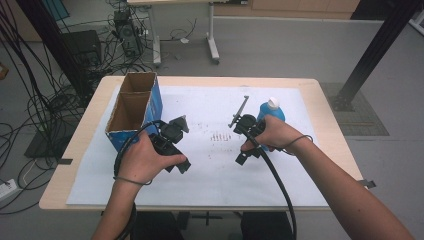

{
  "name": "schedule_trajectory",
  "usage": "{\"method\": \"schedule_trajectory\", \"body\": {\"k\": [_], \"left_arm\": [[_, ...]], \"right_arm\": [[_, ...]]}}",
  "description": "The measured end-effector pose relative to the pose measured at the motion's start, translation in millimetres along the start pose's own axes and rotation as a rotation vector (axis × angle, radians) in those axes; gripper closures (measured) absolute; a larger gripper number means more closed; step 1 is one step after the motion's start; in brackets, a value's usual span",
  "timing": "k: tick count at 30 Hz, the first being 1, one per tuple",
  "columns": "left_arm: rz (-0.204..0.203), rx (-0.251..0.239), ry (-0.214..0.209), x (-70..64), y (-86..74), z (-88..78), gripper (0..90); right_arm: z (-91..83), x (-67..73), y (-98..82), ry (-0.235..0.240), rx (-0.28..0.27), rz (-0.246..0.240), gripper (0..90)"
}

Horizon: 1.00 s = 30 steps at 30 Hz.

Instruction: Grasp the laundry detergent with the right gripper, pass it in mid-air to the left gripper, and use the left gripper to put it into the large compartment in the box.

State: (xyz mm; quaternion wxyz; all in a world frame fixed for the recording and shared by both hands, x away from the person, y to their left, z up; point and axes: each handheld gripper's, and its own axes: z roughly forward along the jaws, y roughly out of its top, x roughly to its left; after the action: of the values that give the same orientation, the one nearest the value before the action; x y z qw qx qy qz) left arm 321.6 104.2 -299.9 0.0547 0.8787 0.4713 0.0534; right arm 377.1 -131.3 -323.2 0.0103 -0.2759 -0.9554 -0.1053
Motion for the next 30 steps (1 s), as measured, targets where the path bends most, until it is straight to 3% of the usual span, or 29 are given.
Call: {"method": "schedule_trajectory", "body": {"k": [12,30], "left_arm": [[0.0,0.004,-0.019,3.3,5.7,3.8,9.0],[-0.007,0.011,-0.052,9.5,6.3,9.5,8.9]], "right_arm": [[-1.7,2.4,-10.1,0.01,-0.014,-0.047,10.6],[-7.1,-1.3,-42.3,0.018,-0.016,-0.045,10.7]]}}
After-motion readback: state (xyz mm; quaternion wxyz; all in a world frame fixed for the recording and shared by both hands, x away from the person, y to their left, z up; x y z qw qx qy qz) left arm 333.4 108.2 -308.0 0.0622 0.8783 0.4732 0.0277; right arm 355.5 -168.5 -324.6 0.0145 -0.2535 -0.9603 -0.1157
